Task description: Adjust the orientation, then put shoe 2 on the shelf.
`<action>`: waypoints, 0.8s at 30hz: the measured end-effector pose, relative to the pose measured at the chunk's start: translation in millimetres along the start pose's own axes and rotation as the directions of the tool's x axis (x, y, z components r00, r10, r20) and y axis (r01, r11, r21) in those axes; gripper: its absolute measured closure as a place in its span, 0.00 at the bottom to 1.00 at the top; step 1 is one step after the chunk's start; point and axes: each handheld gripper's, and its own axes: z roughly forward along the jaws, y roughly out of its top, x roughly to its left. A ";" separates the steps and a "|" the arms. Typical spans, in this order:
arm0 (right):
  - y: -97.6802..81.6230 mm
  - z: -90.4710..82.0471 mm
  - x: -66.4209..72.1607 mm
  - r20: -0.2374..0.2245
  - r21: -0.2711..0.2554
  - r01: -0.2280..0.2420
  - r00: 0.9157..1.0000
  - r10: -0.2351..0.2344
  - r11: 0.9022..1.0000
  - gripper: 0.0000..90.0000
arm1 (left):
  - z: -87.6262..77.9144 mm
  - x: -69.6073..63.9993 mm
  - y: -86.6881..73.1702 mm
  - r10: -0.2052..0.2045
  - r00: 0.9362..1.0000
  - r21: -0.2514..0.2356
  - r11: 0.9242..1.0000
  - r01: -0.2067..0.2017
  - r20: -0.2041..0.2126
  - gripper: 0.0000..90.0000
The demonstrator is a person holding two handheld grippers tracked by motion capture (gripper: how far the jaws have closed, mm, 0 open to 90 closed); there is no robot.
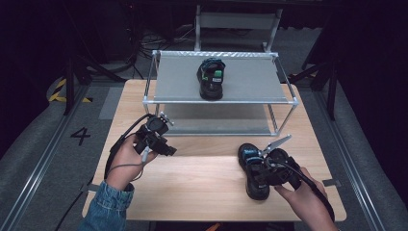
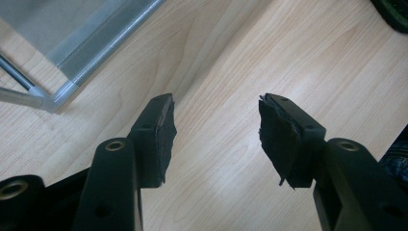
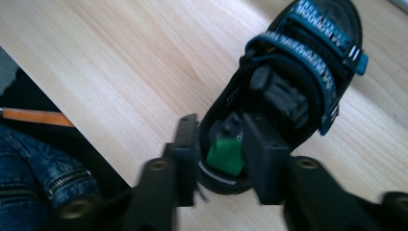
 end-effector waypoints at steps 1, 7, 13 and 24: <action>0.1 -1.5 -0.6 0.006 -0.013 -0.001 1.000 0.002 1.000 0.67 | -0.5 0.4 -0.4 0.001 1.000 0.001 1.000 -0.001 -0.004 0.52; 5.2 -10.1 -19.2 0.079 -0.088 -0.005 0.997 0.012 0.996 0.52 | -2.2 3.0 -4.2 -0.011 1.000 -0.002 1.000 0.011 -0.002 0.52; 9.9 5.1 -41.9 0.125 -0.030 -0.013 0.992 0.016 0.999 0.48 | -1.8 4.8 -7.3 -0.020 1.000 0.010 1.000 0.020 -0.003 0.52; 23.8 37.5 -56.4 0.076 0.041 0.033 0.996 -0.036 0.999 0.50 | -2.9 7.5 -11.9 -0.037 0.999 0.006 0.999 0.037 0.020 0.52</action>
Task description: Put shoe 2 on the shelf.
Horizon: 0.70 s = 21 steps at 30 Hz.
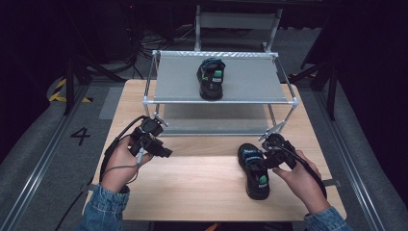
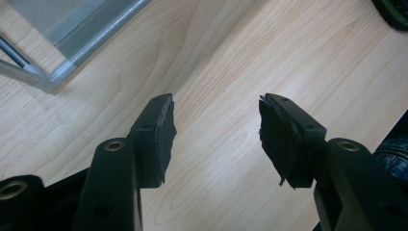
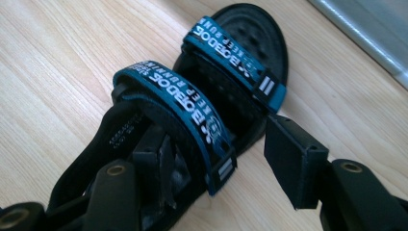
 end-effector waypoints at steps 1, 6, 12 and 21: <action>1.5 2.7 -0.4 -0.008 0.004 0.004 1.000 -0.004 1.000 0.51 | 0.1 0.9 -1.1 -0.011 1.000 0.003 1.000 0.011 -0.007 0.52; 4.1 5.9 0.0 -0.017 0.001 0.035 0.999 -0.035 0.999 0.72 | 0.7 6.4 -6.0 -0.033 0.999 0.003 0.999 0.033 -0.024 0.52; 5.1 1.3 1.6 -0.016 0.003 0.049 0.999 -0.049 0.999 0.79 | -1.1 6.6 -9.1 -0.038 0.999 0.005 0.999 0.038 -0.023 0.52; 12.9 -22.2 1.7 -0.013 -0.009 0.071 0.997 -0.071 0.997 0.78 | -5.0 11.8 -18.8 -0.057 0.998 -0.005 0.998 0.057 -0.034 0.52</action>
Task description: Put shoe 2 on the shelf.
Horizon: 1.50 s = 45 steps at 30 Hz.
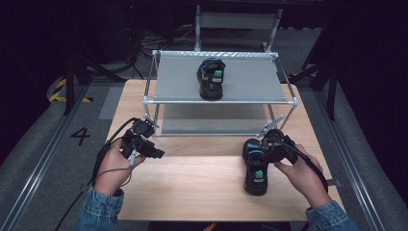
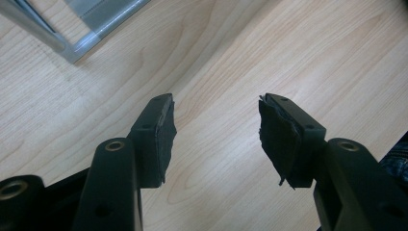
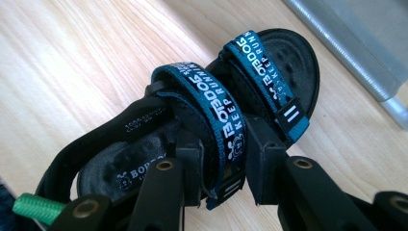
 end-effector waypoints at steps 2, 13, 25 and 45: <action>3.6 -8.4 -1.0 -0.010 -0.006 0.009 1.000 -0.009 1.000 0.78 | -0.8 0.7 -1.5 -0.007 1.000 0.000 1.000 0.007 0.002 0.52; 26.9 -55.8 -3.4 -0.013 -0.049 0.048 0.999 -0.049 0.998 0.78 | -5.8 5.1 -8.8 -0.023 1.000 -0.014 1.000 0.023 -0.001 0.52; 52.8 -97.1 -2.6 -0.029 -0.080 0.091 0.995 -0.094 0.993 0.77 | -4.8 6.8 -8.4 -0.020 1.000 -0.014 1.000 0.020 0.006 0.52; 93.2 -147.7 -13.9 -0.074 -0.157 0.084 0.993 -0.096 0.984 0.77 | -0.2 8.4 4.8 0.004 1.000 -0.016 1.000 -0.003 0.025 0.51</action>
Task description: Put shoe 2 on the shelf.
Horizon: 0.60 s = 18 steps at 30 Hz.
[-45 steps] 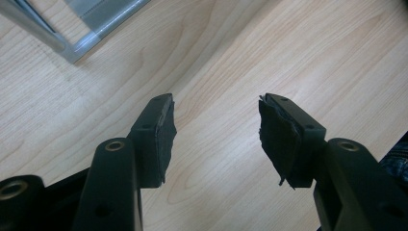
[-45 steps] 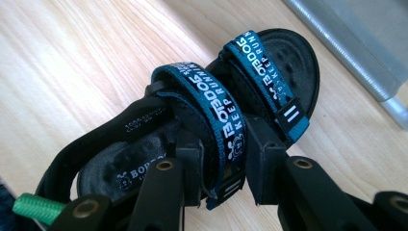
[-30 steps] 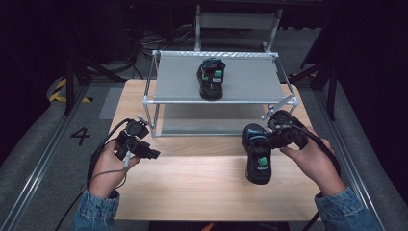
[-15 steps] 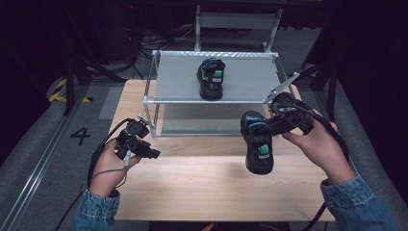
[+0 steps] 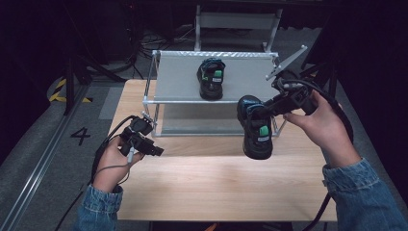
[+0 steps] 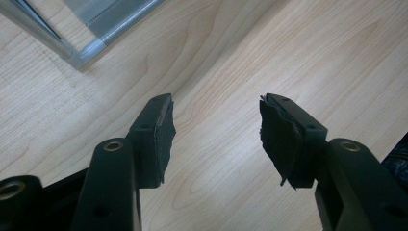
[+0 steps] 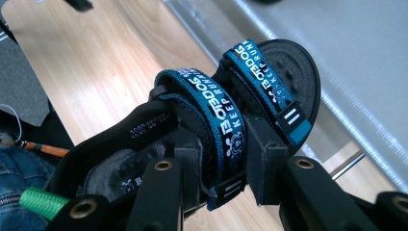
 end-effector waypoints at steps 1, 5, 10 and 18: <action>2.4 -0.5 -0.8 -0.009 -0.004 -0.003 1.000 0.003 1.000 0.77 | 0.0 0.3 0.8 -0.003 1.000 0.001 1.000 0.003 0.005 0.50; 18.2 -0.5 -10.9 -0.004 -0.011 -0.007 1.000 0.007 1.000 0.77 | -0.3 0.8 3.3 -0.002 1.000 -0.008 1.000 0.002 0.011 0.50; 35.8 4.5 -23.5 -0.008 -0.011 -0.015 1.000 0.015 1.000 0.77 | -2.4 4.4 4.7 -0.002 1.000 -0.017 1.000 0.002 0.017 0.50; 66.1 22.3 -49.5 0.024 0.020 -0.022 0.999 0.022 1.000 0.77 | 0.6 7.0 6.3 -0.003 1.000 -0.014 1.000 0.003 0.025 0.50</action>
